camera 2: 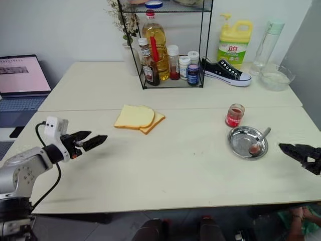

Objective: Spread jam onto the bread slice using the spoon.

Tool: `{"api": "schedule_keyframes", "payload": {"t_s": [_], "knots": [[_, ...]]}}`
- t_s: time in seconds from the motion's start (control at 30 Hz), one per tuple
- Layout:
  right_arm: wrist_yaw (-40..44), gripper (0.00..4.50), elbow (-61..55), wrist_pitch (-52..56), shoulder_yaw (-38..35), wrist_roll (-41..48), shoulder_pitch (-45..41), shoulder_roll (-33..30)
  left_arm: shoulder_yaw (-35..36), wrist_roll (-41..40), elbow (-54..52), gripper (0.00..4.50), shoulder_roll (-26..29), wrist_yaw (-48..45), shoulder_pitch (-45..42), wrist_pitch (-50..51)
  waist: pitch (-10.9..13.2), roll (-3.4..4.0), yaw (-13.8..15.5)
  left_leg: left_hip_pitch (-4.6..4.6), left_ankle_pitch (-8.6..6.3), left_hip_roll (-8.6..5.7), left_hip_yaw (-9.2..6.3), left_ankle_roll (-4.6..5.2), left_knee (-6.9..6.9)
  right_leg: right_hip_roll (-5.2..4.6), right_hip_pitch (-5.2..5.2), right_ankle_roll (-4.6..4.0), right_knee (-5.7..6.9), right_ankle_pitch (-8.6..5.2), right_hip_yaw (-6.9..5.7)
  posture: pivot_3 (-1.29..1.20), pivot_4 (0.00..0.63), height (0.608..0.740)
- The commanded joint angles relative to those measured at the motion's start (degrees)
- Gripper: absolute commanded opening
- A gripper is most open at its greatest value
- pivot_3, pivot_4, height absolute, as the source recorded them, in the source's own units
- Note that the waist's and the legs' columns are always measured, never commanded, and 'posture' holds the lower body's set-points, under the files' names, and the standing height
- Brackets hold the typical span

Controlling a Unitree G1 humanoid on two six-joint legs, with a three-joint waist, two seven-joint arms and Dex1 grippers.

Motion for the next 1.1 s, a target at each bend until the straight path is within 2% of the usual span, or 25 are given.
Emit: {"api": "schedule_keyframes", "payload": {"t_s": [0.03, 0.23, 0.43, 0.57, 0.63, 0.8, 0.97, 1.03, 1.1], "knots": [[-0.3, 4.45, -6.3, 1.0, 0.1, 3.6, 1.4, 0.1, -0.2, 1.1, 2.8, 4.50, 2.9, -3.7, -2.8, -1.7, 0.0, -0.04, 0.0, 0.00, 0.00, 0.00, 0.00, 0.00, 0.00, 0.00, 0.00, 0.00, -0.01, 0.00, 0.01, 0.00, 0.150, 0.740], [-3.6, 4.45, -8.3, -1.5, 3.2, 3.4, 1.6, 2.3, -0.6, 2.2, 6.2, 4.50, 3.9, -6.1, -5.8, -1.8, 0.1, -0.17, 0.5, -0.02, 0.00, -0.05, -0.01, 0.00, 0.04, -0.17, 0.02, 0.00, -0.03, 0.00, 0.00, 0.00, 0.150, 0.740], [-5.9, 4.45, -10.1, -2.1, 3.3, 5.3, 0.9, 3.2, 2.2, -2.2, -2.9, 4.50, 7.4, -10.1, 1.8, 6.2, 0.1, -0.18, 0.5, -0.11, 0.00, -0.04, -0.04, 0.00, 0.02, -0.27, -0.09, 0.00, -0.02, 0.00, 0.05, 0.00, 0.150, 0.740], [-9.7, 4.45, -14.3, -2.4, 8.5, 7.2, -1.2, 5.6, 2.7, -2.7, -10.7, 4.50, 9.3, -11.9, 10.2, 6.8, 0.1, -0.16, 0.3, -0.11, 0.00, 0.00, -0.04, 0.00, -0.03, -0.33, -0.13, -0.06, -0.01, -0.03, 0.05, 0.00, 0.150, 0.740], [-11.3, 4.45, -15.7, -2.9, 10.9, 7.4, -2.7, 6.2, 3.2, -1.4, -9.0, 4.50, 7.9, -8.9, 8.3, 4.8, 0.1, -0.18, 0.5, -0.12, 0.00, 0.01, -0.09, -0.01, -0.03, -0.34, -0.16, -0.09, 0.03, -0.05, -0.02, 0.00, 0.150, 0.740], [-14.1, 4.45, -19.5, -9.1, 25.5, -3.8, -6.2, 5.3, 1.0, 4.4, 2.5, 4.50, 1.9, 0.7, -3.0, -3.3, 0.1, -0.26, 1.9, -0.14, 0.01, -0.13, -0.21, -0.01, 0.11, -0.42, -0.25, -0.06, 0.00, -0.02, -0.14, 0.00, 0.150, 0.740], [-19.2, 4.45, -21.8, -12.2, 37.2, -7.9, -15.2, 12.5, -0.1, 5.1, 14.5, 4.50, -5.0, 3.3, -13.5, -5.4, 0.0, -0.38, 1.4, -0.29, 0.02, -0.18, -0.13, -0.03, 0.13, -0.33, -0.30, 0.00, 0.09, 0.01, -0.17, 0.00, 0.150, 0.740], [-19.4, 4.45, -21.4, -15.3, 42.1, -12.5, -17.9, 13.6, -0.5, 5.5, 19.1, 4.50, -8.1, 4.1, -17.0, -7.5, 0.0, -0.43, 1.2, -0.29, 0.02, -0.17, -0.14, -0.04, 0.12, -0.27, -0.31, 0.00, 0.08, 0.01, -0.18, 0.00, 0.150, 0.740], [-19.7, 4.45, -18.6, -19.1, 46.8, -17.7, -20.2, 15.0, -0.7, 6.9, 28.2, 4.50, -12.4, 6.9, -22.3, -12.1, 0.0, -0.47, 1.2, -0.29, 0.02, -0.18, -0.13, -0.04, 0.13, -0.14, -0.32, 0.00, 0.07, 0.01, -0.25, 0.00, 0.150, 0.740]]}}
